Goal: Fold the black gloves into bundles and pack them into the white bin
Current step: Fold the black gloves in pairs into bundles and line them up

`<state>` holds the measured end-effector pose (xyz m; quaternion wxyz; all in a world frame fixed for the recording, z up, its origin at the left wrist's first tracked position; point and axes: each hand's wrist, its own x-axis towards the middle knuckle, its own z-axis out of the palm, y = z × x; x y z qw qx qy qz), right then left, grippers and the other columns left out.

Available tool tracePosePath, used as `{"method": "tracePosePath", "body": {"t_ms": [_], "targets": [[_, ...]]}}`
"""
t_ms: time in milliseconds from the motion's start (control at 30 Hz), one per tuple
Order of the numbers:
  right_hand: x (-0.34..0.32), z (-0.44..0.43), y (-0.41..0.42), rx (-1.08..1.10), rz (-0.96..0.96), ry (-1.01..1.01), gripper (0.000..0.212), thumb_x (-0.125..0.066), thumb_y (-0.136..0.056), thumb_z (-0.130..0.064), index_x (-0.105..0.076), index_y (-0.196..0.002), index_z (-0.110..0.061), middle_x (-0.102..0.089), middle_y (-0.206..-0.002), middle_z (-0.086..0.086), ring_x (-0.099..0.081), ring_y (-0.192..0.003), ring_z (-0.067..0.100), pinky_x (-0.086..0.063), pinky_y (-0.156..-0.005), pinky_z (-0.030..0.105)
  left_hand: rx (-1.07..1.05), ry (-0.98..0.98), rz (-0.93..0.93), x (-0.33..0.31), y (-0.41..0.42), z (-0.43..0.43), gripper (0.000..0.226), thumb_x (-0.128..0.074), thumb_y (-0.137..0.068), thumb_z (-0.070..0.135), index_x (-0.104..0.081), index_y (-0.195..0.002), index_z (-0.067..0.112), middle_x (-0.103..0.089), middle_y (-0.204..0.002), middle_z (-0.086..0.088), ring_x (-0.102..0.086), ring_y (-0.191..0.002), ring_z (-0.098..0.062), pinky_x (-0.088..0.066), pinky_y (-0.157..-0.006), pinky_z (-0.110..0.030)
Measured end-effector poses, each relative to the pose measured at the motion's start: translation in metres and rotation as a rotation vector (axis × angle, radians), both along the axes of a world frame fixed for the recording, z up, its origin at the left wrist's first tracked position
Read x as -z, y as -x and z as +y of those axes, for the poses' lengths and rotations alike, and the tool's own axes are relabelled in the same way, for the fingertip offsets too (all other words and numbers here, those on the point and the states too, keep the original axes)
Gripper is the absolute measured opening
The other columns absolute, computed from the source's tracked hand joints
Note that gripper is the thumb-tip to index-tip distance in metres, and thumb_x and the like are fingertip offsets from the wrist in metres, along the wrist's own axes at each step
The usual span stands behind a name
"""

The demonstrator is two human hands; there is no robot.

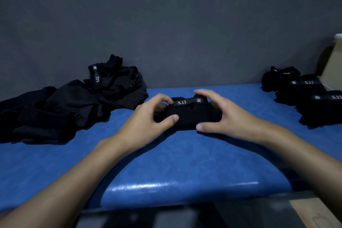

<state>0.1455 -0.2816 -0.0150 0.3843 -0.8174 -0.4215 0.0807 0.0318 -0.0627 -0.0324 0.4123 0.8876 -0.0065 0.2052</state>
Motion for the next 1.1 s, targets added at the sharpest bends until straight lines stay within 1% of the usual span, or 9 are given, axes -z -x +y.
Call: {"method": "tracePosePath", "body": {"t_ms": [100, 267, 500, 600, 700, 800, 867, 1033, 1100], "targets": [[0.001, -0.012, 0.004, -0.029, -0.019, 0.024, 0.081, -0.077, -0.063, -0.049, -0.039, -0.135, -0.05, -0.056, -0.124, -0.024, -0.054, -0.117, 0.001, -0.045, -0.103, 0.036, 0.061, -0.015, 0.021, -0.001, 0.006, -0.008, 0.038, -0.073, -0.076, 0.043, -0.059, -0.109, 0.03, -0.069, -0.102, 0.01, -0.066, -0.099, -0.011, -0.051, -0.091, -0.037], [-0.006, -0.049, 0.011, -0.025, -0.033, 0.058, 0.074, -0.079, -0.069, -0.039, -0.04, -0.132, -0.049, -0.056, -0.126, -0.021, -0.055, -0.116, 0.004, -0.046, -0.101, 0.037, 0.15, -0.062, 0.062, -0.004, 0.013, -0.033, 0.048, -0.073, -0.069, 0.053, -0.055, -0.112, 0.041, -0.066, -0.106, 0.014, -0.065, -0.1, -0.015, -0.05, -0.09, -0.037], [-0.008, -0.119, 0.015, 0.06, -0.047, 0.106, 0.074, -0.082, -0.074, -0.027, -0.041, -0.132, -0.048, -0.054, -0.124, -0.026, -0.055, -0.113, -0.002, -0.046, -0.096, 0.021, 0.246, -0.124, 0.059, -0.004, -0.003, -0.092, 0.051, -0.071, -0.071, 0.057, -0.052, -0.115, 0.039, -0.065, -0.107, 0.013, -0.064, -0.101, -0.015, -0.05, -0.091, -0.041], [-0.009, -0.151, 0.014, 0.099, -0.057, 0.12, 0.074, -0.082, -0.074, -0.025, -0.041, -0.132, -0.049, -0.053, -0.124, -0.026, -0.055, -0.112, -0.003, -0.045, -0.092, 0.017, 0.273, -0.147, 0.061, -0.002, -0.012, -0.123, 0.054, -0.068, -0.07, 0.062, -0.05, -0.116, 0.04, -0.065, -0.11, 0.015, -0.062, -0.106, -0.01, -0.047, -0.097, -0.042], [-0.01, -0.184, 0.013, 0.139, -0.047, 0.121, 0.075, -0.082, -0.075, -0.025, -0.043, -0.133, -0.049, -0.052, -0.126, -0.029, -0.052, -0.117, -0.005, -0.042, -0.095, 0.015, 0.307, -0.162, 0.057, 0.0, -0.022, -0.154, 0.054, -0.064, -0.069, 0.065, -0.047, -0.115, 0.043, -0.065, -0.11, 0.016, -0.059, -0.11, -0.004, -0.045, -0.1, -0.043], [-0.011, -0.215, 0.012, 0.191, -0.041, 0.131, 0.076, -0.083, -0.074, -0.027, -0.042, -0.132, -0.057, -0.048, -0.129, -0.037, -0.047, -0.12, -0.012, -0.039, -0.098, 0.01, 0.335, -0.171, 0.054, -0.001, -0.03, -0.184, 0.053, -0.062, -0.069, 0.067, -0.044, -0.114, 0.045, -0.064, -0.108, 0.016, -0.059, -0.107, -0.005, -0.046, -0.097, -0.043], [-0.012, -0.232, 0.012, 0.226, -0.031, 0.131, 0.078, -0.083, -0.074, -0.026, -0.042, -0.132, -0.057, -0.047, -0.132, -0.036, -0.045, -0.121, -0.015, -0.038, -0.098, 0.007, 0.345, -0.181, 0.052, -0.003, -0.035, -0.202, 0.053, -0.062, -0.068, 0.067, -0.043, -0.113, 0.046, -0.062, -0.105, 0.019, -0.058, -0.103, -0.005, -0.046, -0.096, -0.043], [-0.017, -0.264, 0.013, 0.261, 0.048, 0.114, 0.08, -0.082, -0.075, -0.025, -0.04, -0.133, -0.06, -0.048, -0.135, -0.031, -0.047, -0.12, -0.012, -0.043, -0.1, 0.015, 0.361, -0.204, 0.055, -0.003, -0.046, -0.236, 0.051, -0.062, -0.071, 0.066, -0.043, -0.114, 0.046, -0.058, -0.099, 0.021, -0.054, -0.088, -0.003, -0.048, -0.09, -0.046], [-0.019, -0.274, 0.014, 0.267, 0.049, 0.099, 0.08, -0.081, -0.075, -0.026, -0.04, -0.133, -0.061, -0.046, -0.136, -0.032, -0.045, -0.122, -0.013, -0.042, -0.099, 0.013, 0.359, -0.22, 0.057, -0.004, -0.049, -0.247, 0.051, -0.066, -0.075, 0.063, -0.043, -0.117, 0.044, -0.058, -0.099, 0.02, -0.055, -0.089, -0.005, -0.048, -0.091, -0.045]]}}
